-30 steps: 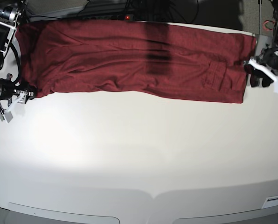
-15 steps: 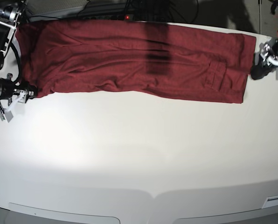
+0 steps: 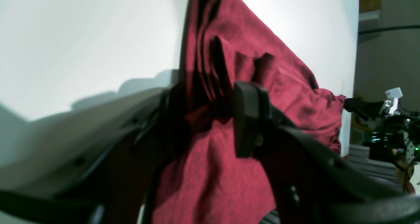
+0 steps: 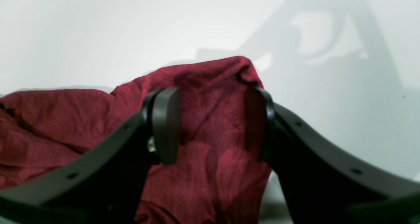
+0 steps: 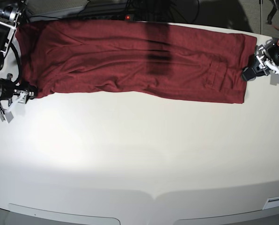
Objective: Fold the T-shirt properly
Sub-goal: 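Move the left gripper to the shirt's end corner and grasp it, then pull the shirt's end with the left gripper to straighten it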
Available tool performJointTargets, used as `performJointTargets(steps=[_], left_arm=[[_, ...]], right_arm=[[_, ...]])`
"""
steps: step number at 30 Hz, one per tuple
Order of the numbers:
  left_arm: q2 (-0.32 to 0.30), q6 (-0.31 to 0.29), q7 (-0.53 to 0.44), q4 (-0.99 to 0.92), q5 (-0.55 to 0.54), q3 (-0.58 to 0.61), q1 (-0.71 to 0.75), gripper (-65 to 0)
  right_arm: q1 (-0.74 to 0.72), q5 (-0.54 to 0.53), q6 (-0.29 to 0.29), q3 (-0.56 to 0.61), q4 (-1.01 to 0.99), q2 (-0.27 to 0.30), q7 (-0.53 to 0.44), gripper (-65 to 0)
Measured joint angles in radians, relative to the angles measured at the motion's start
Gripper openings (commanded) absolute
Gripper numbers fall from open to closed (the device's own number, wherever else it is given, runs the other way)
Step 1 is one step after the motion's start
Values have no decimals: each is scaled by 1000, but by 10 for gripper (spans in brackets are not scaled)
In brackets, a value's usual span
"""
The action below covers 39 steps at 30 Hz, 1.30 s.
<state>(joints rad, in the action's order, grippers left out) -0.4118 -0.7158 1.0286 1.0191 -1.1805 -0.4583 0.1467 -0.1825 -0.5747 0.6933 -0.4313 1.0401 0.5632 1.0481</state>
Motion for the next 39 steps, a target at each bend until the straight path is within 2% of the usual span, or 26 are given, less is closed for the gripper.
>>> performJointTargets(steps=[10,21,27,33,39], left_arm=[[33,-3,48,18,8,-7,-7,-405],[54,-11,45,24,20,-13,-8,-405],[85,3,89,103,39,-4,-4,-405],[99,4,106,209,194,3,0,-405],[99,-3,97,214,246,3,-1,-405]], right_arm=[[0,0,0,0,0,0,1,-335],[0,0,0,0,0,0,0,-335],[0,0,0,0,0,0,0,-335],[0,0,0,0,0,0,0,-335],[0,0,0,0,0,0,0,-335]])
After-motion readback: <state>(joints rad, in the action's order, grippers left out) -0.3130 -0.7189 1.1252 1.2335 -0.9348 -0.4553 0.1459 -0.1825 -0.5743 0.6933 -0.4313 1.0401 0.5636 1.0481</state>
